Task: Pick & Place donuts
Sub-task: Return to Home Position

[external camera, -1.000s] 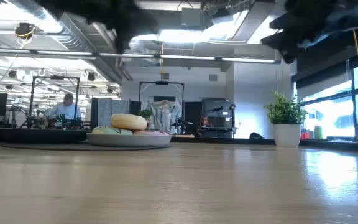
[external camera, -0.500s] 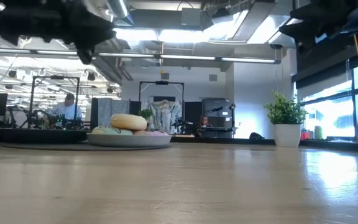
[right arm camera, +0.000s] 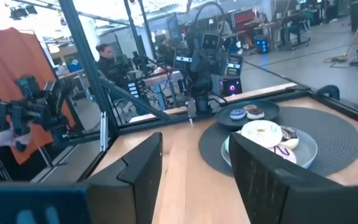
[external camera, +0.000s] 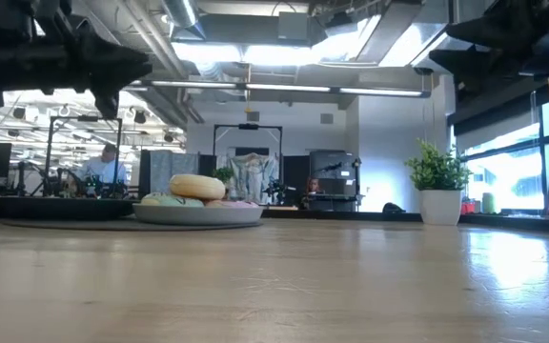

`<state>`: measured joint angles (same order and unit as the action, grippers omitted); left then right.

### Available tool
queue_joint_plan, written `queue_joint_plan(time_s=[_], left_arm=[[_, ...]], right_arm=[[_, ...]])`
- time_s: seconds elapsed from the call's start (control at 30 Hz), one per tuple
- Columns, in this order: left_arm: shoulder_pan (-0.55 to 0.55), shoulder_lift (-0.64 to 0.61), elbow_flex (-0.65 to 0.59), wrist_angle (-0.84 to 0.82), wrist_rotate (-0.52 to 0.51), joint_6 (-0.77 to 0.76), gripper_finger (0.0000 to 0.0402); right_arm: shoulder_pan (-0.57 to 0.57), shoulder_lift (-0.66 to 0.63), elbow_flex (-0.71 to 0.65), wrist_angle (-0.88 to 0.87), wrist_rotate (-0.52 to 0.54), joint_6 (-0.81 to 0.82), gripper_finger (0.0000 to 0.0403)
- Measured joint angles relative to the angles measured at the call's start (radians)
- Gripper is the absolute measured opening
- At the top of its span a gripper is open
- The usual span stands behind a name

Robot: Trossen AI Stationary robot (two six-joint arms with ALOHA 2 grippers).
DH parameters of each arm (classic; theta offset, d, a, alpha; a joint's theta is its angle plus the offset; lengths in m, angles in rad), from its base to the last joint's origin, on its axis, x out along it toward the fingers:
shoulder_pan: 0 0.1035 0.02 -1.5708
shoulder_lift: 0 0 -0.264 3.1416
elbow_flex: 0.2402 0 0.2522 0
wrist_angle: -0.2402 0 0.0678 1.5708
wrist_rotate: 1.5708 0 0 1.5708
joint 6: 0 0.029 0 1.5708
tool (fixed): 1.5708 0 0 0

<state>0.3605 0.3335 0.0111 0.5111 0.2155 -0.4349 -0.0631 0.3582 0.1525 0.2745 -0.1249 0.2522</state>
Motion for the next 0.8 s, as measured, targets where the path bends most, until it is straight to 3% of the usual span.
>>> queue_joint_plan(time_s=[0.17, 0.57, 0.8], left_arm=[[0.063, -0.095, -0.003, -0.14, 0.015, -0.001, 0.0081], [0.175, -0.333, -0.003, -0.302, 0.115, 0.027, 0.008], [0.219, -0.332, -0.003, -0.349, 0.154, 0.027, 0.0082]], right_arm=[[-0.012, -0.068, -0.014, -0.021, 0.024, 0.006, 0.0186], [-0.012, -0.3, -0.014, -0.14, 0.084, -0.023, 0.0186], [-0.012, -0.355, -0.014, -0.203, 0.127, -0.067, 0.0186]])
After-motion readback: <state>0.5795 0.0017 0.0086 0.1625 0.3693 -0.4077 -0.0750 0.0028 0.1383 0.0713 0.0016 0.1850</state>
